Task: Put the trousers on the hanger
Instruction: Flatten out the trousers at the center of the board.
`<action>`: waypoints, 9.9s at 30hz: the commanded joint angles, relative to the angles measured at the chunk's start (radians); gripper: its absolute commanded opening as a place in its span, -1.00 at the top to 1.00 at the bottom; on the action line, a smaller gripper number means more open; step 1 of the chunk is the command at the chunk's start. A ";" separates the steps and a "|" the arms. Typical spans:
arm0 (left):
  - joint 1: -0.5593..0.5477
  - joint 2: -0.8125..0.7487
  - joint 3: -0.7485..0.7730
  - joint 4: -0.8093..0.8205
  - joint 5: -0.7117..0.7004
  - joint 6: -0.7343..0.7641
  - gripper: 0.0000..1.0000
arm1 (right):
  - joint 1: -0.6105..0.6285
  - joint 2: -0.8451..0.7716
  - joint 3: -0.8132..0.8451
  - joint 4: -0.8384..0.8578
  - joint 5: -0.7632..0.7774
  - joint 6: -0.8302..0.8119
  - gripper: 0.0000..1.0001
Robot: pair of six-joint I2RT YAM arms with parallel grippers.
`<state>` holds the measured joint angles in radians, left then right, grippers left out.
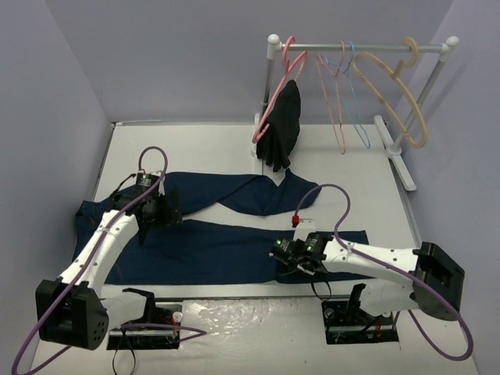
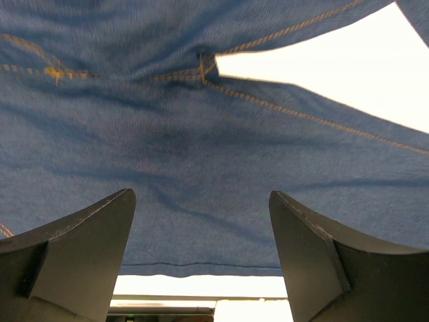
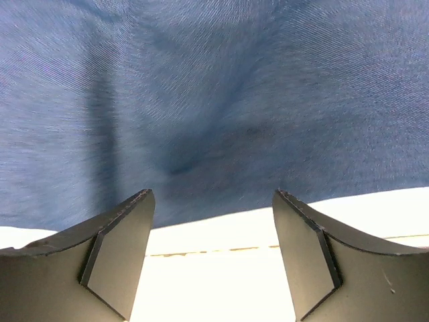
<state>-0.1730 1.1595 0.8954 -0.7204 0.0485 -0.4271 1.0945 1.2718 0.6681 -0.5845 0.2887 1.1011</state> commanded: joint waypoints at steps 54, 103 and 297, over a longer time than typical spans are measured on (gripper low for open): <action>-0.011 -0.176 -0.084 0.107 0.128 0.070 -0.56 | -0.521 0.316 0.551 0.656 0.075 -0.733 1.00; -0.011 -0.170 -0.103 0.142 0.172 0.054 -0.56 | -0.753 0.584 0.551 0.631 -0.528 -1.211 -0.51; -0.008 -0.173 -0.079 0.108 0.064 0.036 -0.57 | -0.955 0.059 0.289 0.126 0.239 -0.409 1.00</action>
<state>-0.1823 1.0108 0.7719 -0.6385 0.1288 -0.3801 0.3166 1.2601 0.8954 -0.4595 0.4537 0.8897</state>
